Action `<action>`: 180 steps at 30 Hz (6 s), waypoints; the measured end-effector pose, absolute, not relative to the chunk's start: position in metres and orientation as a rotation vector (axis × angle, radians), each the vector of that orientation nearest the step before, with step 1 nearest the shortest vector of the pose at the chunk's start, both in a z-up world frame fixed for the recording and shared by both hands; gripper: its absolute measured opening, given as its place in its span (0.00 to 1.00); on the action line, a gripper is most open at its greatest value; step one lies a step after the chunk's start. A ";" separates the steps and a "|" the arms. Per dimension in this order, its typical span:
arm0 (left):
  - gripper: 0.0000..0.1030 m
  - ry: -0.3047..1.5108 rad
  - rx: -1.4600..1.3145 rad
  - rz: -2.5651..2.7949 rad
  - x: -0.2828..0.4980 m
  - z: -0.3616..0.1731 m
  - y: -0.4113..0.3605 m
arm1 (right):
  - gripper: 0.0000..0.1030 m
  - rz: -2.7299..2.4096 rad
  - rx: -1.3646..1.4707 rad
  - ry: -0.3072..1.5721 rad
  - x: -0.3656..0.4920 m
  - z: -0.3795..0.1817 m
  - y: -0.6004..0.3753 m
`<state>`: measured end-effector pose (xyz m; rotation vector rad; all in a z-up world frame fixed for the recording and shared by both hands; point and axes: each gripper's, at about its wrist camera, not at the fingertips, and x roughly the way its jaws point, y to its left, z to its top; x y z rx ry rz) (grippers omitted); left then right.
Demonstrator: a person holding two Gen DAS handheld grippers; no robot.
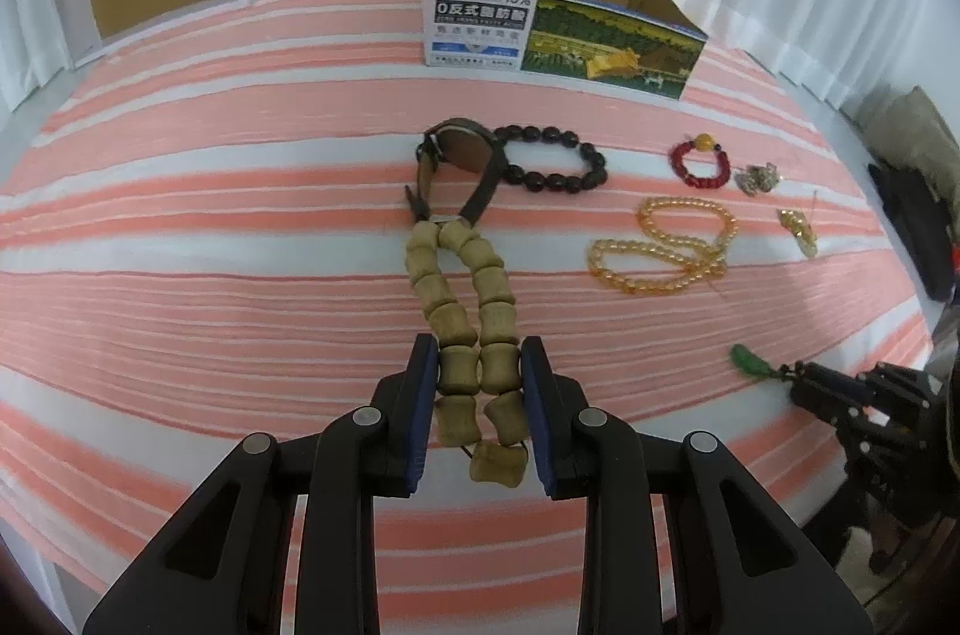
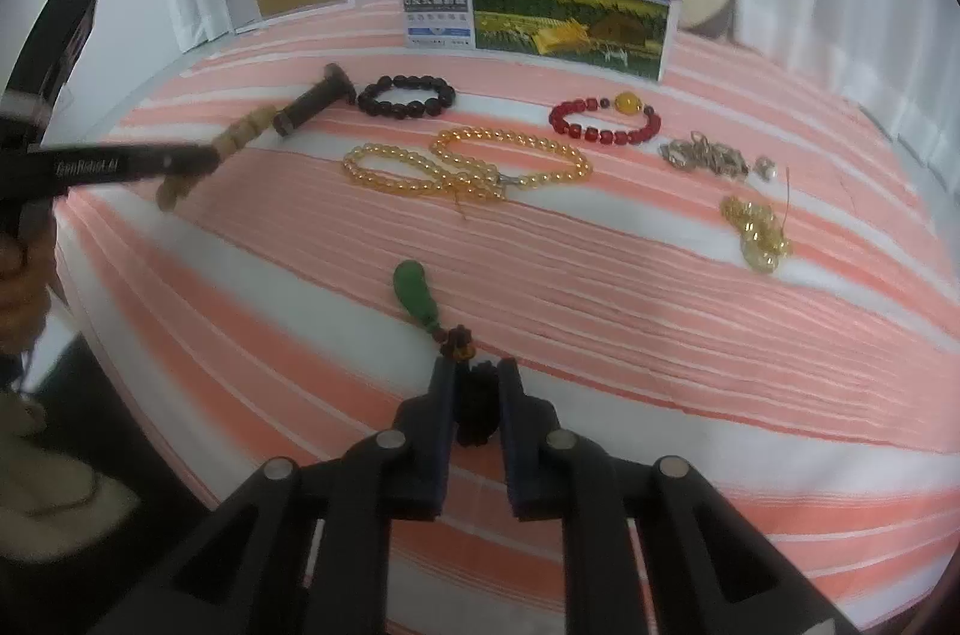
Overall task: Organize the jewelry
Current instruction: 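Lift and carry the pale bracelet and jade pendant over the cardboard box, then open both tools to drop the pale bracelet and jade pendant into the box, then withdraw both tools from the box toward the remaining jewelry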
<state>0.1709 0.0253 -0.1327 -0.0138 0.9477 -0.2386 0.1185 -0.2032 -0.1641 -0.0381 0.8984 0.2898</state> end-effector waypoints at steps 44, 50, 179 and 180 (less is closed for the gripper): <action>0.11 1.006 -0.004 -0.279 0.195 -0.120 -0.024 | 0.13 0.301 0.149 0.720 0.139 -0.075 -0.222; 0.11 0.920 -0.041 -0.329 0.211 -0.060 -0.020 | 0.13 0.302 0.164 0.688 0.158 -0.053 -0.224; 0.94 0.894 0.059 -0.159 0.147 -0.137 -0.016 | 0.72 -0.075 0.042 0.698 0.103 -0.140 -0.280; 0.94 0.896 0.062 -0.162 0.148 -0.138 -0.018 | 0.72 -0.076 0.045 0.698 0.104 -0.141 -0.282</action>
